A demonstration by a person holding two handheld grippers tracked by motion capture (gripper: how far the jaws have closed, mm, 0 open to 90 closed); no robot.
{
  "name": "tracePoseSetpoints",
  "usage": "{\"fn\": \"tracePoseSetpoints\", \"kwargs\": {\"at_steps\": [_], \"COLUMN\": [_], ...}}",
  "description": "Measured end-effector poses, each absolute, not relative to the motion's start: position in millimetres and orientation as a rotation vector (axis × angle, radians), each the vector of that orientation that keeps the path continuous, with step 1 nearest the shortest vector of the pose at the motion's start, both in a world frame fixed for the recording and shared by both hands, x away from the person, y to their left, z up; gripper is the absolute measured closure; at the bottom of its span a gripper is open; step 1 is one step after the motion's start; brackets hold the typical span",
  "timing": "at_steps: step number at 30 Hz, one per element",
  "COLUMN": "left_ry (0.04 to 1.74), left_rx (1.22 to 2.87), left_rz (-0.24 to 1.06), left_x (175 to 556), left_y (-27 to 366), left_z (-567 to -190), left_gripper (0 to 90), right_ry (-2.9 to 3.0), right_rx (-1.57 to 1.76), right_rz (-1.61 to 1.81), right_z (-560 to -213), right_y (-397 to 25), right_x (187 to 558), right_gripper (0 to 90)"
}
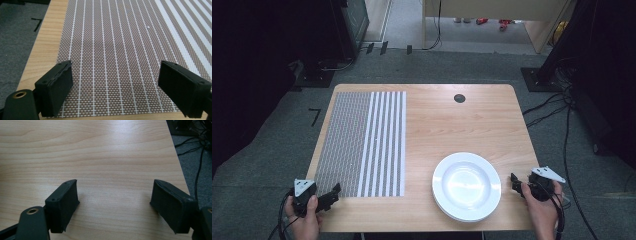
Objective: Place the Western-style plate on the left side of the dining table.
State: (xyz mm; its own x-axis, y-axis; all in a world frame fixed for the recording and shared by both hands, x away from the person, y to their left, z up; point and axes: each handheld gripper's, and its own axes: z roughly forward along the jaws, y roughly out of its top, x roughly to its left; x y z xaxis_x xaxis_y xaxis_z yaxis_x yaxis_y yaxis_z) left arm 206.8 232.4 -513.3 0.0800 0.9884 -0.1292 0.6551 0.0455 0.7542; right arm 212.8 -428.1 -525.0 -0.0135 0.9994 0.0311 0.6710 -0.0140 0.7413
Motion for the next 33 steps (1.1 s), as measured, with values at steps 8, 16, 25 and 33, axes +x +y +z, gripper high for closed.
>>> {"fn": "tracePoseSetpoints", "kwargs": {"at_steps": [8,16,25,33], "left_ry": [1.628,1.553,1.505,1.484], "left_rx": [1.665,1.684,1.707,1.712], "left_rz": [0.6,0.573,0.542,0.499], "left_x": [212.4,225.8,239.6,247.4], "left_y": [222.6,194.8,166.6,145.1], "left_z": [-501.2,-482.5,-476.5,-476.6], "left_gripper": [12.5,12.5,12.5,12.5], "right_ry": [1.739,1.764,1.764,1.764], "right_rx": [1.735,1.724,1.724,1.724], "right_rz": [0.803,0.807,0.807,0.807], "right_z": [-525.2,-525.5,-525.5,-525.4], "right_y": [-428.3,-428.6,-428.6,-428.6], "right_x": [212.9,214.1,214.0,214.1], "right_gripper": [21.0,17.1,17.1,17.0]}}
